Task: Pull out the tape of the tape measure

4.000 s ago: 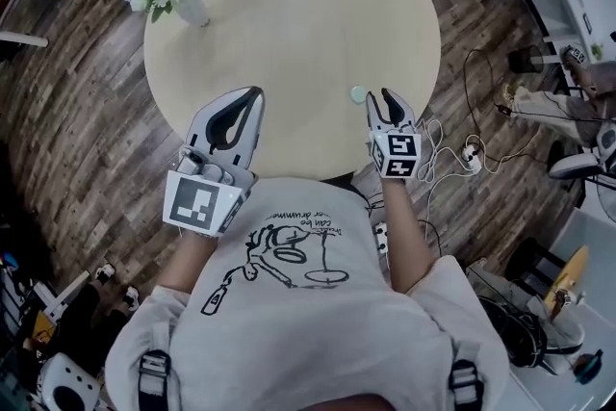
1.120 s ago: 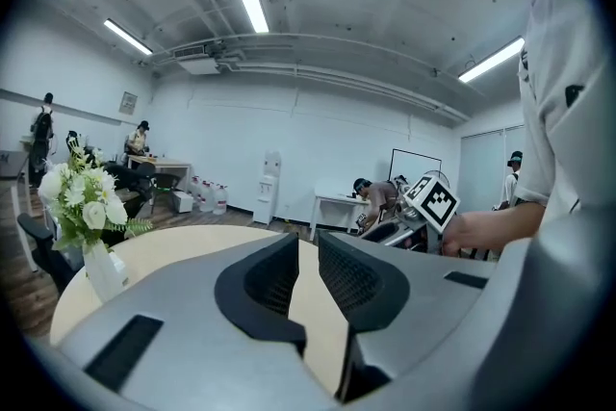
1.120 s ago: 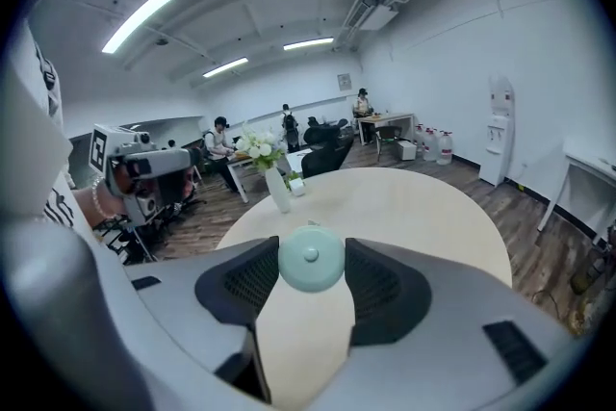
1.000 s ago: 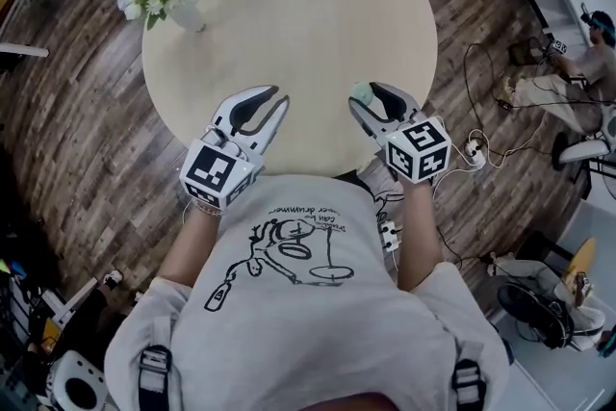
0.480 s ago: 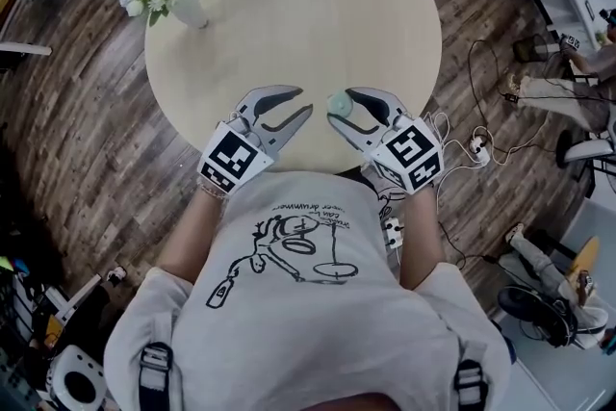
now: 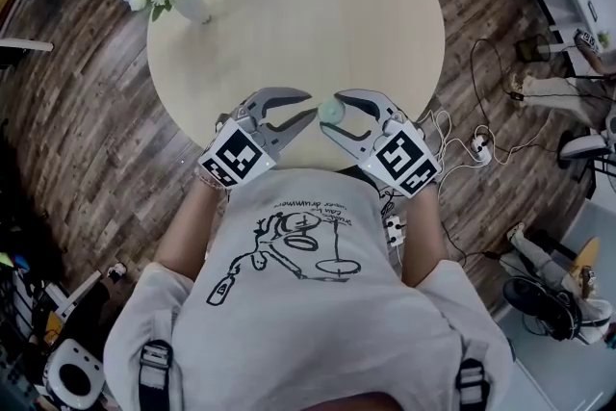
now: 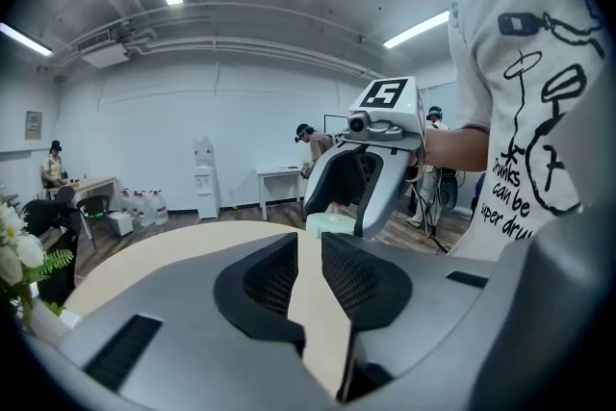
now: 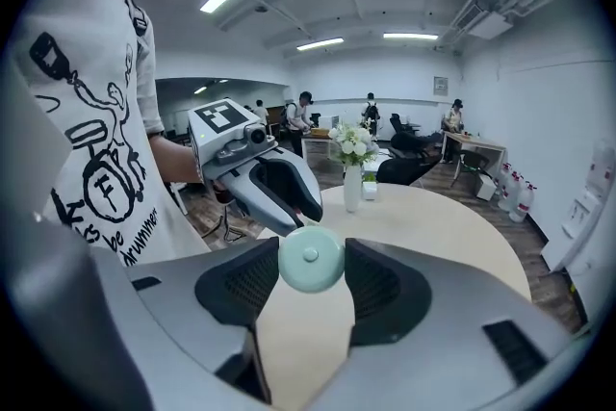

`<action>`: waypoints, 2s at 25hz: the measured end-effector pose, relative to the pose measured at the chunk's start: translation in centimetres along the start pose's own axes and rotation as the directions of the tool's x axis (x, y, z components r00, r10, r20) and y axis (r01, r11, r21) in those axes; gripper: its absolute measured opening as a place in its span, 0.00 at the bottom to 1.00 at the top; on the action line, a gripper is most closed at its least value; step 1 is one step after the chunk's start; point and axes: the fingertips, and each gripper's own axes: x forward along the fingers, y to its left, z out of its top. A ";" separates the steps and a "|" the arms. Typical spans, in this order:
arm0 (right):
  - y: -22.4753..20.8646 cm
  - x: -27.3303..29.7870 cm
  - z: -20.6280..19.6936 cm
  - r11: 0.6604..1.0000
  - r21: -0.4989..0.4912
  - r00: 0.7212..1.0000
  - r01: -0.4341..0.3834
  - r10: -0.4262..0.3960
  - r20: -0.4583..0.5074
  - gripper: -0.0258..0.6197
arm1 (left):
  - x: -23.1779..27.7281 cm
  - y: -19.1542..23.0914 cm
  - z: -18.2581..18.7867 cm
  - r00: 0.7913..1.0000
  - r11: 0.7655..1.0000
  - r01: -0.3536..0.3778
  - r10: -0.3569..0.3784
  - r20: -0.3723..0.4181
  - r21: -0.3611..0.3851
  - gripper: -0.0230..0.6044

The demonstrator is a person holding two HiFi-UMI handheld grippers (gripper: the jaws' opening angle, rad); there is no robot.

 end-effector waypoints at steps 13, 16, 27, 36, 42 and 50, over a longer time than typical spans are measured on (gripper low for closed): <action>0.5 0.9 -0.8 0.999 -0.009 0.998 -0.050 0.050 -0.026 0.38 | 0.3 -0.5 -1.4 1.000 0.999 0.021 -0.021 -0.010 -0.026 0.08; 0.2 1.4 -0.5 0.999 0.004 0.999 -0.048 0.048 -0.020 0.38 | 0.1 0.2 -1.6 1.000 0.998 0.013 -0.014 -0.004 -0.056 0.07; -1.1 1.2 -1.8 0.998 0.067 0.999 0.006 -0.003 -0.042 0.38 | -0.6 1.1 -3.0 1.000 0.984 -0.025 0.022 -0.018 -0.177 0.07; -2.4 1.0 -3.1 0.994 0.099 0.996 0.043 -0.035 -0.078 0.38 | -1.3 2.2 -3.9 0.997 0.967 -0.063 0.053 -0.049 -0.247 0.07; -3.0 0.5 -3.9 0.990 0.119 0.993 0.070 -0.058 -0.099 0.38 | -1.4 2.5 -4.1 0.996 0.959 -0.081 0.068 -0.059 -0.273 0.07; -3.5 0.5 -4.3 0.988 0.132 0.991 0.085 -0.071 -0.109 0.38 | -2.0 3.2 -4.6 0.994 0.955 -0.102 0.085 -0.071 -0.280 0.07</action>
